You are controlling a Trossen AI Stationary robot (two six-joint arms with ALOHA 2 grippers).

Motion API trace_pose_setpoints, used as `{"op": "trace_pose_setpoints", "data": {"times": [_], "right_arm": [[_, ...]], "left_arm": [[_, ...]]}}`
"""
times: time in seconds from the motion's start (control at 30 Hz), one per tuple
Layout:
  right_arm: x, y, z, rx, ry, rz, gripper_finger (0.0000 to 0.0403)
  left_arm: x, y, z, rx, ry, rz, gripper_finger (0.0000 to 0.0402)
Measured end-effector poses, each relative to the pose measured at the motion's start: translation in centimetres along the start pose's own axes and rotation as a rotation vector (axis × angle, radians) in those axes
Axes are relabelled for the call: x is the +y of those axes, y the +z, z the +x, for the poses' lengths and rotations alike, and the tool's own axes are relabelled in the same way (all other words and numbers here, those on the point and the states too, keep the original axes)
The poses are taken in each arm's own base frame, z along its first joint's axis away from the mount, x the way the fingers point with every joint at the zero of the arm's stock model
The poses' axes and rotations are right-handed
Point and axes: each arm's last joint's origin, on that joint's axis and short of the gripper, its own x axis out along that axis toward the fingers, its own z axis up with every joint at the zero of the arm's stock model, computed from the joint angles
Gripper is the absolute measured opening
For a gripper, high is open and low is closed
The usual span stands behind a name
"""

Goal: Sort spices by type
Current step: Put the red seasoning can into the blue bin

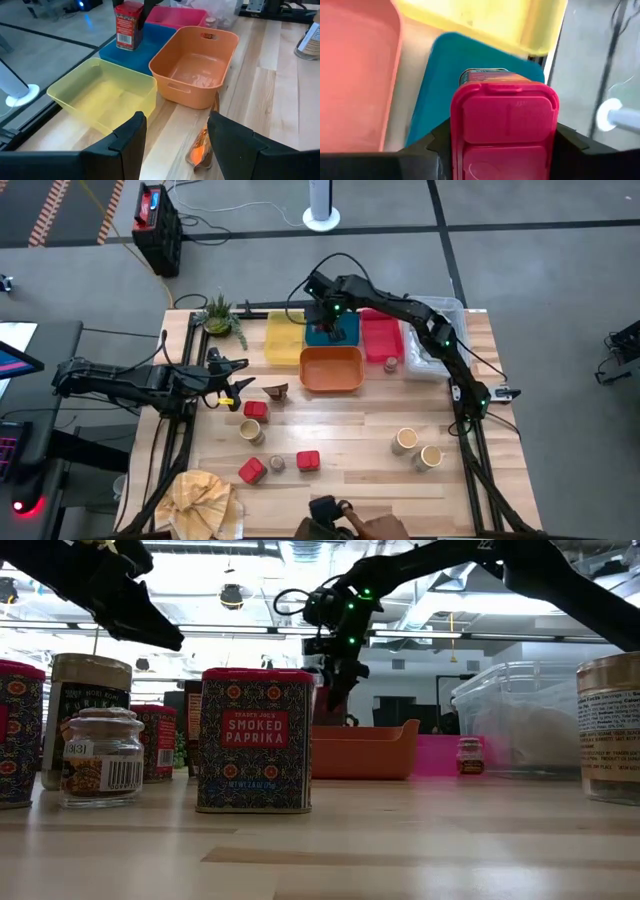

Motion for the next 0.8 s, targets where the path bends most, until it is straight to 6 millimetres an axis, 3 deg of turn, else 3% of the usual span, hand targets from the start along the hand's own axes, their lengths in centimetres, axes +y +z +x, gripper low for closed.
{"op": "trace_pose_setpoints", "data": {"times": [0.1, 0.23, 0.53, 0.8], "right_arm": [[-0.5, -0.9, 0.1, 0.008, 0.037, 0.090, 0.0235], [-0.9, -2.1, 2.1, 0.047, 0.091, 0.191, 0.0235], [-1.2, -2.7, 5.7, 0.072, 0.106, 0.249, 0.0245], [-1.5, -2.1, 5.5, 0.021, 0.063, 0.245, 0.0303]], "left_arm": [[0.0, 0.1, 0.0, -0.013, -0.003, -0.011, 0.0200], [0.0, 0.2, 0.0, -0.021, -0.005, -0.033, 0.0200], [0.0, 0.2, 0.0, -0.019, -0.005, -0.059, 0.0200], [-0.1, 0.1, 0.0, -0.012, -0.005, -0.054, 0.0200]]}}
